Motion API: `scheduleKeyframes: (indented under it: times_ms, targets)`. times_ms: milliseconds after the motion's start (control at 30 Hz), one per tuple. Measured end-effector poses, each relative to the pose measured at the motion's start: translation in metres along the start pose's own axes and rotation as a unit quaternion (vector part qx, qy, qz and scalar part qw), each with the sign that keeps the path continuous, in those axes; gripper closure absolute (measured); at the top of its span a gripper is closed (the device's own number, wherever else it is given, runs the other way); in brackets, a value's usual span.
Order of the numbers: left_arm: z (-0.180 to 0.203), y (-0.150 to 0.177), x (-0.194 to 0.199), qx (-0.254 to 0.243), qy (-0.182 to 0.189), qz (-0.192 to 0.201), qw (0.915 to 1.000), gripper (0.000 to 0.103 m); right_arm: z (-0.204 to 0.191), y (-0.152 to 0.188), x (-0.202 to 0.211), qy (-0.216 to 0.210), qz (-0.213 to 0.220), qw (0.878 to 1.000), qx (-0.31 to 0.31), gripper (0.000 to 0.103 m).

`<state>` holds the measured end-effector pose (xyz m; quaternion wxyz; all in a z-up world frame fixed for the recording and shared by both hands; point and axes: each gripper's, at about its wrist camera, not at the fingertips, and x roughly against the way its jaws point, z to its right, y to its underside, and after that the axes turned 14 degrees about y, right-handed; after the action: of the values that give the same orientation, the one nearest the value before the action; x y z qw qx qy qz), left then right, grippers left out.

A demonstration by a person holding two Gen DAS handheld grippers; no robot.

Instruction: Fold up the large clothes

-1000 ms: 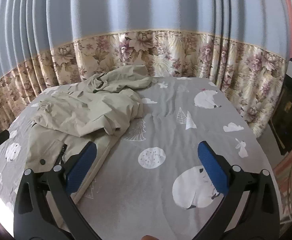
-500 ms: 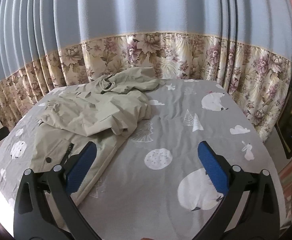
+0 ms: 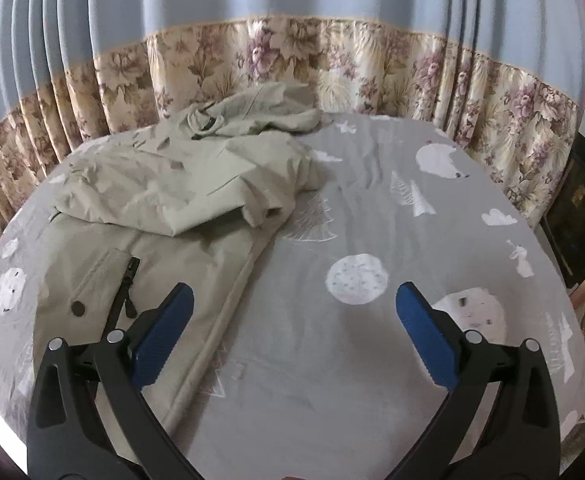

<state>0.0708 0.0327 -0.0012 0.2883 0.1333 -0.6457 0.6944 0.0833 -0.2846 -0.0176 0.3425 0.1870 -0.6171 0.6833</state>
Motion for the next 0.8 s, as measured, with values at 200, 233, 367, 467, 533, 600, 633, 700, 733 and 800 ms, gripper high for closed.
scheduleKeyframes:
  times_ms: [200,233,367,467,533,600,633,700,733,800]
  targets:
    - [-0.024,0.009,-0.004,0.012,0.003,-0.006,0.9999,0.002,-0.033,-0.007,-0.033,-0.005,-0.033,0.999,0.017,0.013]
    - [-0.025,0.011,-0.004,0.014,0.003,-0.007,0.9999,0.002,-0.041,-0.008,-0.042,-0.005,-0.043,0.999,0.023,0.015]
    - [-0.033,0.015,-0.007,0.024,0.007,-0.012,0.9996,0.002,-0.058,-0.007,-0.076,0.005,-0.086,0.996,0.036,0.027]
    - [-0.033,0.015,-0.009,0.023,0.008,-0.013,0.9996,0.002,-0.060,-0.006,-0.091,-0.015,-0.104,0.994,0.030,0.046]
    - [-0.033,0.015,-0.010,0.023,0.009,-0.015,0.9996,0.002,-0.065,-0.007,-0.088,-0.034,-0.089,0.995,0.042,0.084]
    - [-0.031,0.015,-0.012,0.022,0.011,-0.016,0.9996,0.002,-0.067,-0.009,-0.082,-0.044,-0.073,0.995,0.045,0.100]
    - [-0.029,0.014,-0.013,0.022,0.011,-0.017,0.9995,0.002,-0.065,-0.010,-0.080,-0.050,-0.067,0.996,0.044,0.100]
    - [-0.026,0.013,-0.015,0.021,0.012,-0.020,0.9995,0.002,-0.051,-0.017,-0.077,-0.056,-0.057,0.996,0.030,0.101]
    - [-0.024,0.013,-0.015,0.020,0.012,-0.021,0.9995,0.002,-0.042,-0.021,-0.075,-0.053,-0.050,0.997,0.023,0.101]
    - [-0.020,0.012,-0.016,0.015,0.009,-0.022,0.9996,0.002,-0.022,-0.031,-0.073,-0.038,-0.032,0.999,0.018,0.102]
